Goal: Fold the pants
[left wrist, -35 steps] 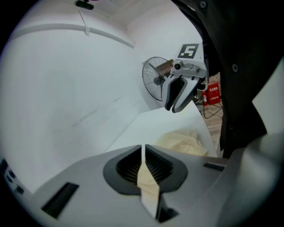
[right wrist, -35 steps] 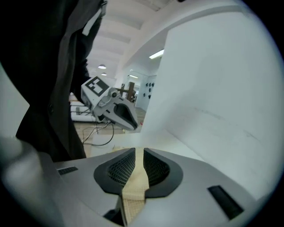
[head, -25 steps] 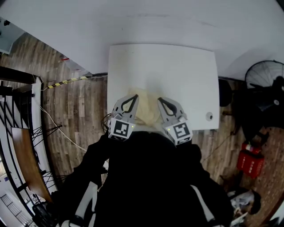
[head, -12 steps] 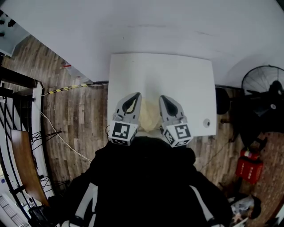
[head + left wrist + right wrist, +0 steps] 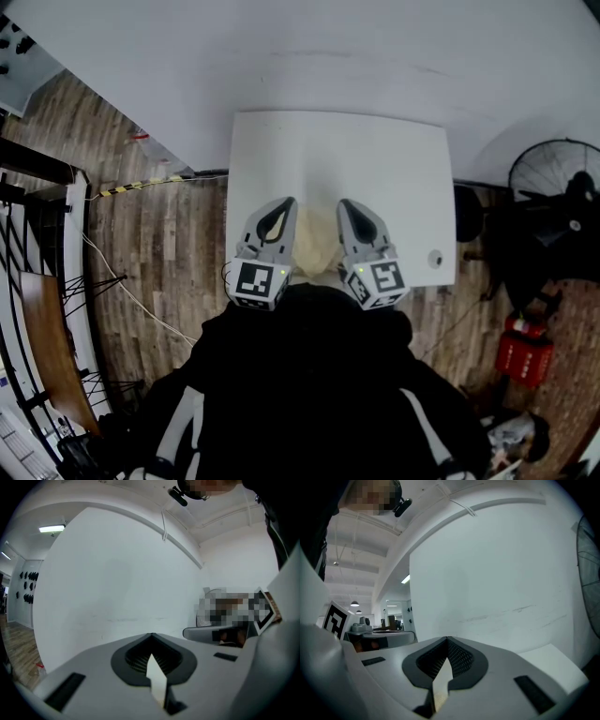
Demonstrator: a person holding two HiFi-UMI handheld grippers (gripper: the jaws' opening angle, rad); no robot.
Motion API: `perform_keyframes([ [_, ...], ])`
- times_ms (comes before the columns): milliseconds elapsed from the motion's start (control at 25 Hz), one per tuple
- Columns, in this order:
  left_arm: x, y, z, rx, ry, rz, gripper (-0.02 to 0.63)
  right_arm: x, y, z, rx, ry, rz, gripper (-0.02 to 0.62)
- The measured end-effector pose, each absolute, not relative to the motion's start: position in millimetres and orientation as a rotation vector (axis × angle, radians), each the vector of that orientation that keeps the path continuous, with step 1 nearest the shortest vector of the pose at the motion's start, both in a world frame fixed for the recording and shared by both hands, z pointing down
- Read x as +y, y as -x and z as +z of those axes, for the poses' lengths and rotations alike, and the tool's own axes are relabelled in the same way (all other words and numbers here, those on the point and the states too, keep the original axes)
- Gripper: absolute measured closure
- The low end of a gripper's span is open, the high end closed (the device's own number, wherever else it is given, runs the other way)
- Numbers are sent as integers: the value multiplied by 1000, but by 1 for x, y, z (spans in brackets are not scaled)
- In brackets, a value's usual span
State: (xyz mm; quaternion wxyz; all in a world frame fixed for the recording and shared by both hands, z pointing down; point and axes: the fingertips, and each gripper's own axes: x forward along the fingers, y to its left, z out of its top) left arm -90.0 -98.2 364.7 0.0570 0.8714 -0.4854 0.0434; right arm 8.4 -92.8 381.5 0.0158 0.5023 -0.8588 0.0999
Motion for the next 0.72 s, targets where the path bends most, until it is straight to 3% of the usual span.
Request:
perform_keyframes([
  [720,-81,87,370,-1451,-2648,133,604,-82,-5,384,-2684,-1541,342,592],
])
